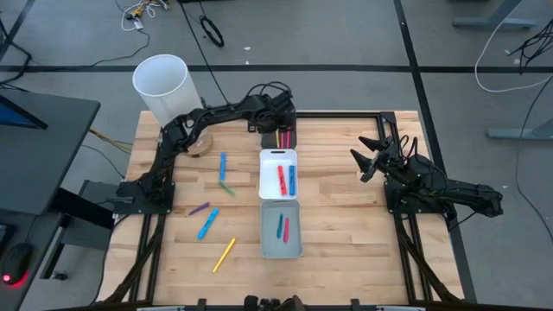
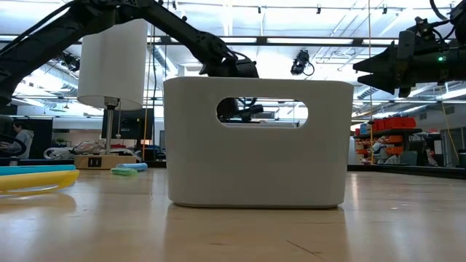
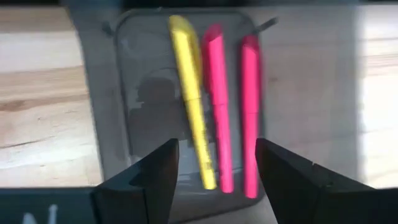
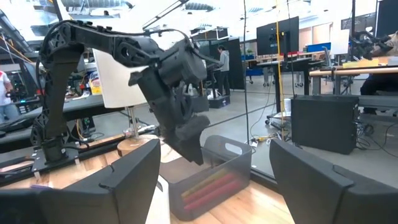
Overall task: Pick & Place Markers
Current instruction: Put the yellow pen into the black bin
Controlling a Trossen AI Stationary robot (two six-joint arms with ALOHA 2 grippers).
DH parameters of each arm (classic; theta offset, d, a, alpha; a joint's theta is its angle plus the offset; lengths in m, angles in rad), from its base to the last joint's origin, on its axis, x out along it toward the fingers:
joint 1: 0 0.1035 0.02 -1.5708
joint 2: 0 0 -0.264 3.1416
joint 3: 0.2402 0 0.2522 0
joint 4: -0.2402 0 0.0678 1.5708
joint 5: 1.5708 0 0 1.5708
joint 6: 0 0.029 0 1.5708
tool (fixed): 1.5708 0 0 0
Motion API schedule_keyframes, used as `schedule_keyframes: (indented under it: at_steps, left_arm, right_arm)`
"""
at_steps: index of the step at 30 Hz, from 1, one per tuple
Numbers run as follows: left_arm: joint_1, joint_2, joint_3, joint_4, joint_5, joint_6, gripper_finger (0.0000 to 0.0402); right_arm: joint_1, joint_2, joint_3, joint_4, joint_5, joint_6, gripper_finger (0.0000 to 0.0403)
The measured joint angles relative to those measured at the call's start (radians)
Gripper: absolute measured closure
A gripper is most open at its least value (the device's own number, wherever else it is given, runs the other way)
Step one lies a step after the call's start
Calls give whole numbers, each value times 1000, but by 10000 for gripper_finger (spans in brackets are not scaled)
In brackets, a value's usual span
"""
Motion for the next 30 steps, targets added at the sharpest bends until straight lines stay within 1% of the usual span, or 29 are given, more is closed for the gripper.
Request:
schedule_keyframes:
  at_steps: [6,11,17,22,25,30]
  left_arm:
    - [-12,-3,109,-86,-4,48,199]
    - [-21,-3,198,-209,-7,77,208]
    - [-40,-3,292,-389,5,133,209]
    - [-72,-3,364,-517,7,217,209]
    - [-94,-3,406,-575,7,300,209]
    - [-134,-3,458,-622,10,434,209]
  right_arm:
    - [0,0,0,0,0,0,101]
    - [0,0,0,0,0,0,101]
    - [0,0,0,0,0,0,101]
    - [0,0,0,0,0,0,101]
    - [0,0,0,0,0,0,101]
    - [0,0,0,0,0,0,101]
